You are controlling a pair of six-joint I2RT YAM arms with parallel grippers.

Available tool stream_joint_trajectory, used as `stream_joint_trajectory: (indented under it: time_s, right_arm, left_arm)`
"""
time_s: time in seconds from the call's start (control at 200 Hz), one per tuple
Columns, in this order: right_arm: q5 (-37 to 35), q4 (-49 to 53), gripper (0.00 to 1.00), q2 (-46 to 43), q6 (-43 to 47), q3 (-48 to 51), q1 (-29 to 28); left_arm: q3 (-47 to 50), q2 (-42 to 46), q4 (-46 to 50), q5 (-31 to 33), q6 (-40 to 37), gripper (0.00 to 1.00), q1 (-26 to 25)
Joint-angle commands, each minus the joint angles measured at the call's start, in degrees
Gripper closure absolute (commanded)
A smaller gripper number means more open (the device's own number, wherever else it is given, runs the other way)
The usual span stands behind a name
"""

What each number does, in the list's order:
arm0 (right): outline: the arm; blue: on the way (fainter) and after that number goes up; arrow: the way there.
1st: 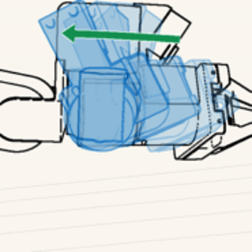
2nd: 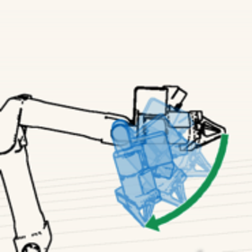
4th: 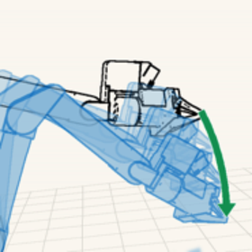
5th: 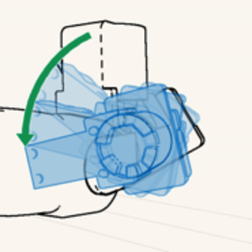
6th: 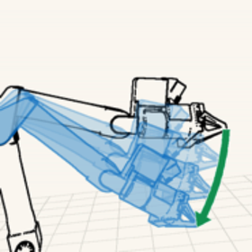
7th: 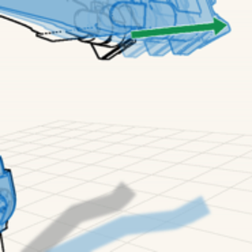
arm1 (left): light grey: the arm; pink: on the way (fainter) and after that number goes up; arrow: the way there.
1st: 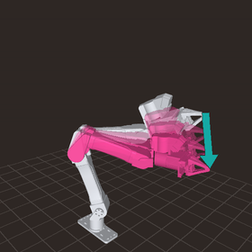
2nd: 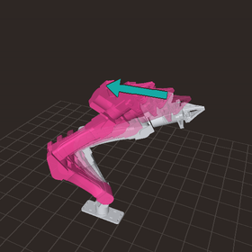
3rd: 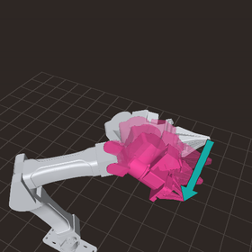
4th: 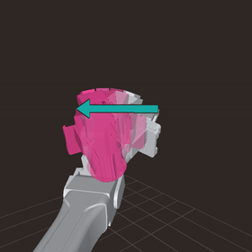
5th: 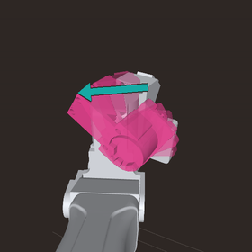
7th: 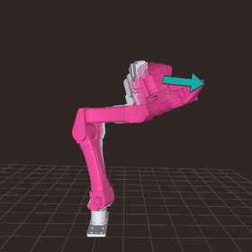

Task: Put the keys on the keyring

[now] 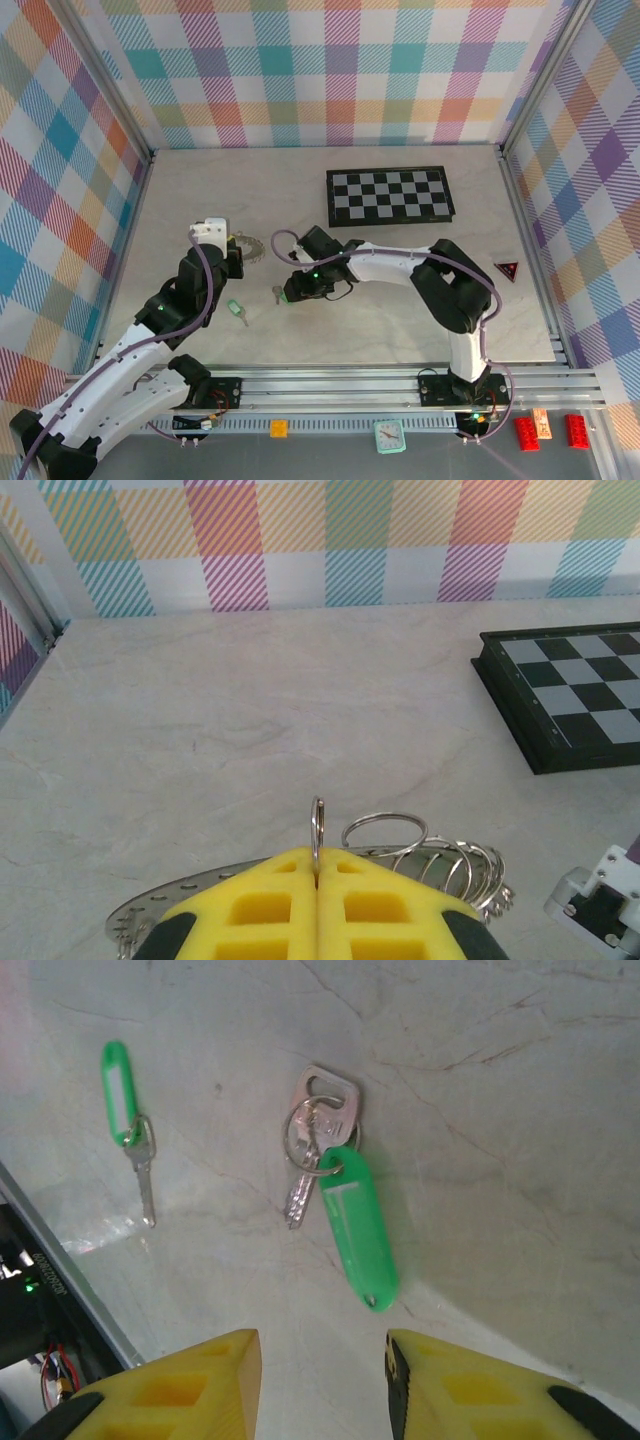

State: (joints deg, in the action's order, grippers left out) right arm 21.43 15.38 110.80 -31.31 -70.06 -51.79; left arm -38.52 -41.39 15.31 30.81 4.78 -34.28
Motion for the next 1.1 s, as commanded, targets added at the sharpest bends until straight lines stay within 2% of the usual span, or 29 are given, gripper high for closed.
stream_joint_trajectory:
  time_s: [0.0, 0.255, 0.675, 1.095]
  right_arm:
    - [0.89, 3.30, 0.63, 1.66, -0.37, -2.24, -0.50]
    - [0.93, 3.00, 0.64, 4.14, -0.54, -3.34, -0.60]
    - [3.50, 1.94, 0.75, 6.36, 0.00, -5.21, -0.68]
    - [3.79, 1.52, 0.97, 4.66, 1.05, -3.14, -0.67]
  left_arm:
    - [-0.50, 1.69, -0.34, 2.40, 0.15, 1.00, 0.71]
    - [-0.40, 1.90, -0.27, 1.56, -0.82, 1.00, 0.71]
    - [-0.15, 1.90, -0.94, 0.22, -1.17, 1.00, 0.76]
    - [-0.23, 1.67, -0.72, -1.08, -1.44, 1.00, 0.71]
